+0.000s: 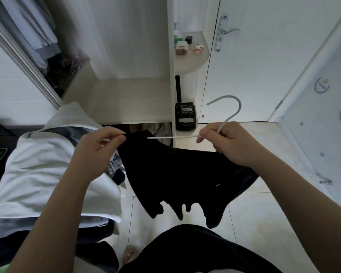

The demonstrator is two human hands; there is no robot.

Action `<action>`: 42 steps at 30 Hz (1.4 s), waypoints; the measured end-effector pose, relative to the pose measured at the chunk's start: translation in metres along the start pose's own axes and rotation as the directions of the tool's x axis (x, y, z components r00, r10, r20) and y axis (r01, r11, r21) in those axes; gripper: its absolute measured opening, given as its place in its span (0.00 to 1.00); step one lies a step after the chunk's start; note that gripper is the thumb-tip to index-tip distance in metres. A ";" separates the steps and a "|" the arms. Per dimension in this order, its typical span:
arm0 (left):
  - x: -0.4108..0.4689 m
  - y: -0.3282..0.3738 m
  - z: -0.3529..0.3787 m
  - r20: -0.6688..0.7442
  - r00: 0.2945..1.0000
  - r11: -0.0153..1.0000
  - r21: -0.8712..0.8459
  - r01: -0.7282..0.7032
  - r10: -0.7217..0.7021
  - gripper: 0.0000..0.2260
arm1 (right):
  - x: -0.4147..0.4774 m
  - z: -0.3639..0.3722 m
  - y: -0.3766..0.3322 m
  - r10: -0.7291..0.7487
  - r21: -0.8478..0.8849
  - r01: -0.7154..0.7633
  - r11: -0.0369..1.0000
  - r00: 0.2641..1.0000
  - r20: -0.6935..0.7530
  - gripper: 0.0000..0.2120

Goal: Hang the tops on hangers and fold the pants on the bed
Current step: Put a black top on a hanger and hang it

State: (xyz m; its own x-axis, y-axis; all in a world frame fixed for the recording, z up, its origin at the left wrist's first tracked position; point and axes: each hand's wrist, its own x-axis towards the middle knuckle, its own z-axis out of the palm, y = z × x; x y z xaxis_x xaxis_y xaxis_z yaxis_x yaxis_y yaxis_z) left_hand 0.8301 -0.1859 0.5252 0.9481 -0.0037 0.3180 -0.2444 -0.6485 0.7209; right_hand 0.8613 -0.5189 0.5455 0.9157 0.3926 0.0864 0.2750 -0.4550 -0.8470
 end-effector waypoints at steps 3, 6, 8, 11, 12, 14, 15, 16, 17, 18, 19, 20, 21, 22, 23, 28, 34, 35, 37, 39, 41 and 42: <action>-0.002 0.004 0.008 0.011 1.000 1.000 -0.024 -0.012 0.013 0.12 | 0.002 -0.008 -0.008 0.030 -0.057 -0.027 0.998 0.998 0.051 0.13; -0.003 0.011 0.019 0.034 0.999 0.998 -0.064 -0.027 0.029 0.11 | 0.004 -0.010 -0.018 0.015 -0.082 -0.010 0.997 0.998 0.060 0.12; -0.003 0.012 0.023 0.051 0.998 0.994 -0.103 -0.028 0.033 0.08 | 0.004 -0.009 -0.024 0.004 -0.054 -0.003 0.999 1.000 0.024 0.12; -0.007 0.002 0.026 0.122 0.991 0.991 -0.114 0.074 -0.059 0.12 | 0.003 -0.010 -0.026 0.014 0.012 -0.013 1.000 0.999 -0.031 0.12; -0.009 -0.003 0.027 0.128 0.985 0.989 -0.072 0.128 -0.118 0.13 | 0.002 -0.011 -0.026 0.022 0.039 -0.021 0.999 0.999 -0.041 0.11; -0.014 -0.014 0.028 0.070 0.979 0.980 0.069 0.185 -0.190 0.11 | 0.000 -0.014 -0.024 0.012 0.060 -0.009 0.998 0.999 -0.050 0.11; -0.016 -0.017 0.027 0.036 0.982 0.974 0.132 0.182 -0.188 0.09 | -0.002 -0.014 -0.023 0.003 0.039 -0.001 0.999 0.999 -0.049 0.10; -0.017 -0.019 0.026 0.007 0.985 0.971 0.174 0.167 -0.171 0.07 | -0.004 -0.013 -0.022 0.001 0.019 0.000 1.000 0.999 -0.042 0.10; -0.017 -0.019 0.025 -0.022 0.988 0.968 0.199 0.151 -0.150 0.07 | -0.005 -0.013 -0.020 0.010 0.020 -0.009 1.000 1.000 -0.028 0.10; -0.018 -0.018 0.023 -0.054 0.990 0.967 0.214 0.137 -0.128 0.07 | -0.007 -0.012 -0.017 0.024 0.041 -0.023 0.999 1.000 -0.007 0.09; -0.019 -0.017 0.020 -0.091 0.990 0.966 0.226 0.124 -0.106 0.08 | -0.008 -0.011 -0.014 0.041 0.062 -0.042 0.997 0.999 0.019 0.09; -0.019 -0.017 0.017 -0.130 0.988 0.964 0.239 0.113 -0.083 0.08 | -0.008 -0.011 -0.011 0.061 0.075 -0.064 0.995 0.997 0.049 0.09; -0.019 -0.016 0.014 -0.171 0.983 0.964 0.246 0.102 -0.061 0.09 | -0.009 -0.009 -0.008 0.078 0.074 -0.084 0.994 0.994 0.079 0.09; -0.020 -0.016 0.011 -0.211 0.976 0.966 0.241 0.094 -0.043 0.09 | -0.010 -0.007 -0.006 0.086 0.067 -0.093 0.993 0.991 0.103 0.10; -0.021 -0.015 0.008 -0.252 0.967 0.971 0.218 0.096 -0.039 0.10 | -0.011 -0.004 -0.004 0.083 0.058 -0.090 0.994 0.990 0.117 0.10; -0.021 -0.007 0.016 -0.347 0.931 0.969 0.171 0.179 -0.111 0.11 | -0.012 0.012 -0.003 0.027 0.175 -0.035 0.984 0.999 0.046 0.10; -0.015 0.016 0.033 0.147 0.980 0.950 0.263 -0.168 0.133 0.12 | -0.004 0.025 -0.008 -0.023 0.155 0.016 0.988 0.999 0.046 0.09; -0.015 0.017 0.035 0.159 0.978 0.953 0.249 -0.173 0.136 0.11 | -0.003 0.026 -0.006 -0.011 0.160 0.005 0.987 0.999 0.038 0.09; -0.014 0.018 0.037 0.116 0.984 0.970 0.185 -0.155 0.135 0.10 | 0.001 0.024 -0.003 0.017 0.206 -0.025 0.978 0.999 0.037 0.07; -0.012 0.016 0.034 0.041 0.992 0.985 0.115 -0.127 0.123 0.09 | 0.002 0.017 0.005 0.009 0.189 -0.019 0.982 0.998 0.056 0.05; -0.010 0.012 0.028 -0.031 0.995 0.992 0.085 -0.091 0.094 0.06 | 0.003 0.007 0.022 0.031 0.047 -0.035 0.998 0.996 0.087 0.05; -0.010 0.009 0.025 -0.060 0.996 0.995 0.079 -0.065 0.070 0.07 | 0.002 0.000 0.033 0.079 -0.031 -0.077 0.997 0.992 0.102 0.04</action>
State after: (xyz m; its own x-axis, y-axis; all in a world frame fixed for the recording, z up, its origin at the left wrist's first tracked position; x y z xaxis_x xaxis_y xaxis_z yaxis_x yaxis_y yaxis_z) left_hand 0.8237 -0.2107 0.5133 0.9149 -0.0033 0.4037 -0.2884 -0.7051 0.6478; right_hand 0.8726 -0.5330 0.5174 0.8999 0.4347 -0.0351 0.2131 -0.5085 -0.8343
